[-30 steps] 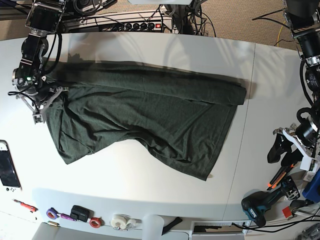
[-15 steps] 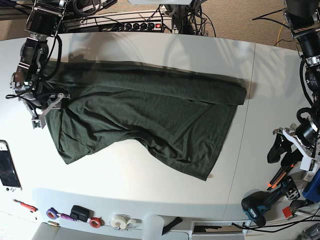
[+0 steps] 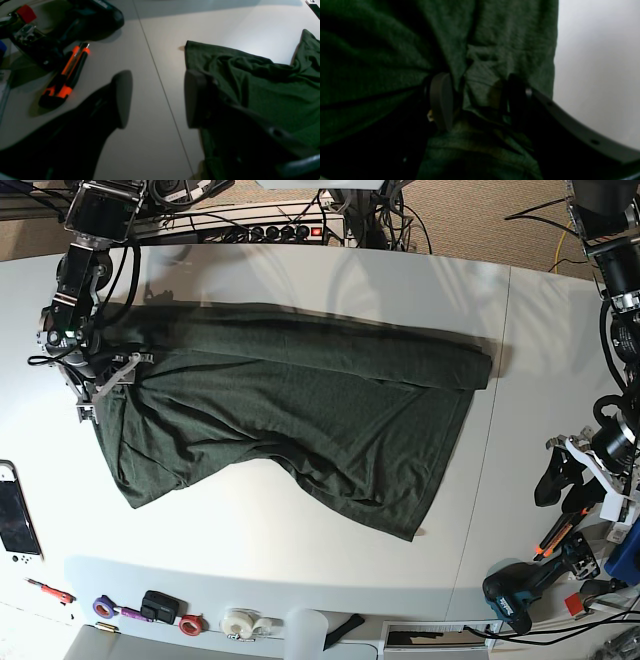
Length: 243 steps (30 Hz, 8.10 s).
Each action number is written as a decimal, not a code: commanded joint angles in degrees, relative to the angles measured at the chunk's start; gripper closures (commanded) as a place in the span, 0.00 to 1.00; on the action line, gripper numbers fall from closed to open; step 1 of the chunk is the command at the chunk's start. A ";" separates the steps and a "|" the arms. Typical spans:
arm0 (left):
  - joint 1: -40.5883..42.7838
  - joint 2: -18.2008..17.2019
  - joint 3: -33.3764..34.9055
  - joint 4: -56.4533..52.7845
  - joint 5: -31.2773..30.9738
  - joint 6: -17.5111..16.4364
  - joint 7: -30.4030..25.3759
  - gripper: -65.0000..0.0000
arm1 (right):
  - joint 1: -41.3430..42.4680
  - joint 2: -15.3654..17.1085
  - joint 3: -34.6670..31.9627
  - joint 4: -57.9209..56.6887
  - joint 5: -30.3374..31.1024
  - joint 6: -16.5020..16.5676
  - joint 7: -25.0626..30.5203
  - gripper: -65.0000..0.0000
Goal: Layout the t-shirt on the table in an organized manner, then fold the t-shirt properly
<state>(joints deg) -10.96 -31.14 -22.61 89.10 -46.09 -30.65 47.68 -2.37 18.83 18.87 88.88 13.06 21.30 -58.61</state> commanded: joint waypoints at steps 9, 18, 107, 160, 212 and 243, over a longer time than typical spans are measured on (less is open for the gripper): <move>-1.07 -1.09 -0.39 0.83 -1.03 -0.22 -1.68 0.53 | 0.48 0.87 0.37 0.68 -8.50 -3.50 1.53 0.49; -0.52 -1.01 -0.39 0.81 -1.14 -0.20 -1.64 0.53 | 0.48 0.85 0.37 0.68 -8.37 -5.84 3.17 0.49; -5.27 14.80 42.21 -20.55 29.00 11.58 -11.37 1.00 | 5.88 1.16 0.37 0.35 -15.52 -6.67 6.47 0.55; -5.27 14.80 42.21 -20.55 29.00 11.58 -11.74 1.00 | 3.54 8.26 0.37 -8.66 -14.60 -9.97 10.71 0.82; -5.25 14.78 42.21 -20.55 29.62 11.61 -11.72 1.00 | 5.90 8.50 0.37 -8.76 -13.68 -9.18 11.13 1.00; -5.25 14.78 42.21 -20.55 29.66 11.61 -11.76 1.00 | 6.84 8.48 0.37 -12.39 -2.47 -4.07 5.55 1.00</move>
<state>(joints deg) -16.51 -15.27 19.53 69.45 -20.91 -20.99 30.00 3.81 25.82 18.96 75.64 11.11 17.56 -53.12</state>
